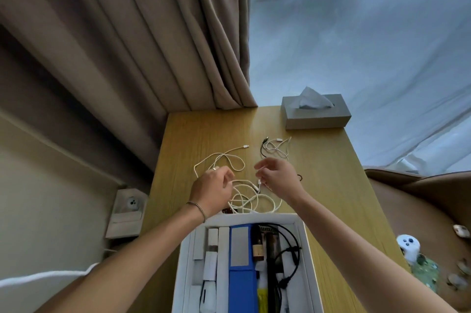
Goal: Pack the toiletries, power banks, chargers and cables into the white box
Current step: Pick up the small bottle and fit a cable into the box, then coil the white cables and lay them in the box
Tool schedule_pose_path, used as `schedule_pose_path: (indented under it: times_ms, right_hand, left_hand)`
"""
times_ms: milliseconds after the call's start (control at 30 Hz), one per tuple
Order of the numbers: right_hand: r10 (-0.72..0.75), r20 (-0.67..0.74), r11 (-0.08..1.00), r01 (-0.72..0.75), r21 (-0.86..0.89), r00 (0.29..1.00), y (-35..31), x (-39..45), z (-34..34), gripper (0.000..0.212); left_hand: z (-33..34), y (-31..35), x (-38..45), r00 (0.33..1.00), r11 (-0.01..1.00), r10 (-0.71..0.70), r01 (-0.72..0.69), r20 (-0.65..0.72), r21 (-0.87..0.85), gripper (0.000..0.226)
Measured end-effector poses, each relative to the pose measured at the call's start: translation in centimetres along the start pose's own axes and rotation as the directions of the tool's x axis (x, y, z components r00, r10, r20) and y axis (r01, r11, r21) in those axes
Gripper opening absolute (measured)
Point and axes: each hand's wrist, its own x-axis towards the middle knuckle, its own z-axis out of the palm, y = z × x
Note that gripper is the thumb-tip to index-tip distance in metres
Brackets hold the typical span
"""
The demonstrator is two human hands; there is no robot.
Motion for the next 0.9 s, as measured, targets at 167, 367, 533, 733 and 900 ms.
schedule_pose_path:
  times_ms: [167,367,533,733,900]
  right_hand:
    - [-0.01,-0.014,0.981,0.007,-0.193,1.0,0.3,6.3,1.6,0.024]
    - [-0.031,-0.047,0.893,0.006,-0.451,0.998,2.4,13.7,4.0,0.032]
    - [-0.07,0.026,0.696,0.067,-0.715,0.997,4.5,18.3,6.0,0.032]
    - [-0.1,0.114,0.442,0.147,-0.885,0.988,5.5,21.7,8.1,0.013]
    - [-0.142,0.209,0.245,0.238,-0.94,0.968,5.7,22.7,8.5,0.022]
  left_hand:
    - [0.3,-2.0,4.8,1.0,0.995,-0.014,0.012,0.016,0.097,0.02]
    - [0.9,-4.9,9.5,1.0,0.992,-0.005,0.003,0.015,0.128,0.019]
    - [1.6,-7.3,10.9,0.999,0.996,-0.03,0.027,0.038,0.088,0.021]
    - [1.5,-9.2,10.8,0.997,0.997,-0.066,0.064,0.049,0.039,0.019]
    - [1.4,-9.8,10.4,0.996,0.996,-0.086,0.086,0.036,-0.003,0.017]
